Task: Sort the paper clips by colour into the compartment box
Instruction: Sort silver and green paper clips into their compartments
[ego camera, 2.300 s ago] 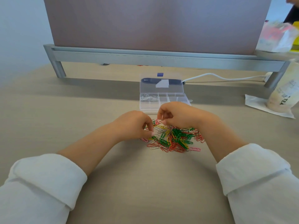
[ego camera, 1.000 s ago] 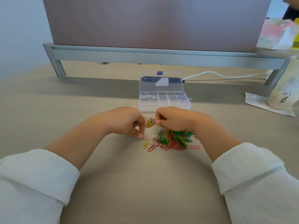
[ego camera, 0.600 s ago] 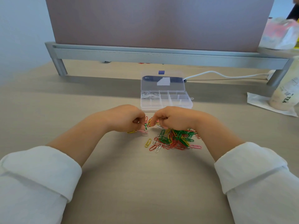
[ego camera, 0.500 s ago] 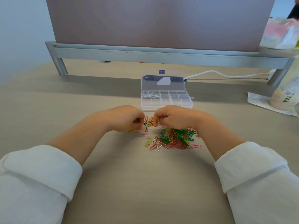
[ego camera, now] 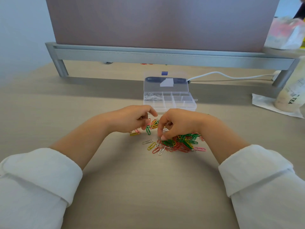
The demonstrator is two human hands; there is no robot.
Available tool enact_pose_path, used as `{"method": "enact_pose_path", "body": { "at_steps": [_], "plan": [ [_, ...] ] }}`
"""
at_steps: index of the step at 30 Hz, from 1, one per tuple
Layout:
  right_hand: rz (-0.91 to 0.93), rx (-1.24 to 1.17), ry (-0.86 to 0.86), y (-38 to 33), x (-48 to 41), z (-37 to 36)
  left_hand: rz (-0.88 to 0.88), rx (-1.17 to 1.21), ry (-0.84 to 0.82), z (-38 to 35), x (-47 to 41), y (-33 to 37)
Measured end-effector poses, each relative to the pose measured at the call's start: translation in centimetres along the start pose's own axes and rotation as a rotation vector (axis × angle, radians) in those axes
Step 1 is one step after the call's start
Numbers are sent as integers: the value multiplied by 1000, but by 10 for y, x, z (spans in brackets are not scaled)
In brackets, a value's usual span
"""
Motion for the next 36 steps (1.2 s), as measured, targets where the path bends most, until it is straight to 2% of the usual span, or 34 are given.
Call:
{"method": "enact_pose_path", "body": {
  "at_steps": [10, 17, 22, 29, 32, 36],
  "plan": [
    [-37, 21, 27, 1, 0, -1, -35, 100, -79, -7, 2, 0],
    [-67, 23, 59, 11, -4, 0, 9, -342, 96, 4, 2, -3],
    [-83, 74, 58, 10, -7, -1, -57, -289, -31, -2, 6, 8],
    [-95, -14, 24, 6, -6, -3, -16, -322, -181, -15, 7, 5],
    [-70, -74, 23, 3, -4, -3, 24, -326, -156, -16, 4, 1],
    [-80, -164, 23, 4, 2, -3, 21, -194, -88, -12, 2, -1]
  ]
}}
Point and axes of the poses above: each hand's wrist, its own x-axis away from the middle knuckle, its own z-axis out of the back of the hand, y = z × x, the point moved 7 cm from there along -x, towards the middle knuckle, and after that the axes turned 1 degree about -z, right-handed, at the moved point
